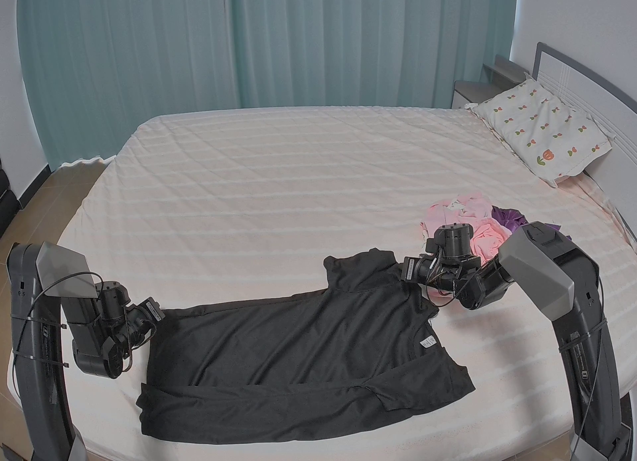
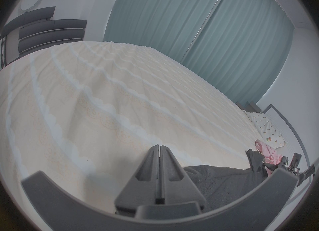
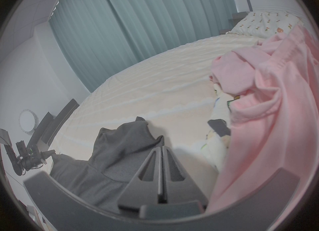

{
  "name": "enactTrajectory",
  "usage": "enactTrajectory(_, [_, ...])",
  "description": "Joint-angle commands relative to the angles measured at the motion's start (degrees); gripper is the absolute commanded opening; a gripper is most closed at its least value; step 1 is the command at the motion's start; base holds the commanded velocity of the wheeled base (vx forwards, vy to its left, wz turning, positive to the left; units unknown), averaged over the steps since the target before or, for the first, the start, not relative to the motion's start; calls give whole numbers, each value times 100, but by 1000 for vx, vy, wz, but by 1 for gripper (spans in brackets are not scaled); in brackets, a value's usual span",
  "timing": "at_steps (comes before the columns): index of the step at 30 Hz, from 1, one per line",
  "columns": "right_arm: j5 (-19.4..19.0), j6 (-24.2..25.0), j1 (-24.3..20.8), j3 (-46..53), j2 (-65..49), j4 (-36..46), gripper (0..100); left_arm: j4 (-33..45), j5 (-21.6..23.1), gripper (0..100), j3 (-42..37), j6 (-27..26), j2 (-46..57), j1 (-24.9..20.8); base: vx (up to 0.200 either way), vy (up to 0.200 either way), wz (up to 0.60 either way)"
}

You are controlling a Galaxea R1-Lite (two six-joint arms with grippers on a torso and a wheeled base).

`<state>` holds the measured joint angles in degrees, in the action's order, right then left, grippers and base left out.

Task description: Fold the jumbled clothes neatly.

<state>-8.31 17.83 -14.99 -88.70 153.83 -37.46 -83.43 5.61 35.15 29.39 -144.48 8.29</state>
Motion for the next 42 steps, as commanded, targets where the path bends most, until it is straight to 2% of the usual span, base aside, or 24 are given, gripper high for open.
enactTrajectory(1, [-4, 1, 67, 292, -205, -16, 0, -6, -7, 0, 1, 14, 25, 6, 0, 0, 0])
enactTrajectory(10, [-65, -8, 146, 986, -732, -59, 0, -6, -7, 0, 19, 14, 25, 24, 0, 0, 0])
enactTrajectory(20, [-882, -70, 339, 2076, -1479, -33, 0, -6, -7, 0, 19, 14, 17, 41, 0, 0, 0])
enactTrajectory(28, [-874, -122, 322, 2032, -1382, 64, 0, 2, -7, 0, 45, 14, -19, 68, 0, 0, 0])
enactTrajectory(29, [-882, -122, 304, 2006, -1347, 64, 100, -6, -7, 0, 45, 14, -19, 68, 0, 0, 0])
enactTrajectory(42, [-759, 80, 111, 1074, -706, 64, 100, -6, -7, 0, 10, 5, -19, 68, 0, 0, 0])
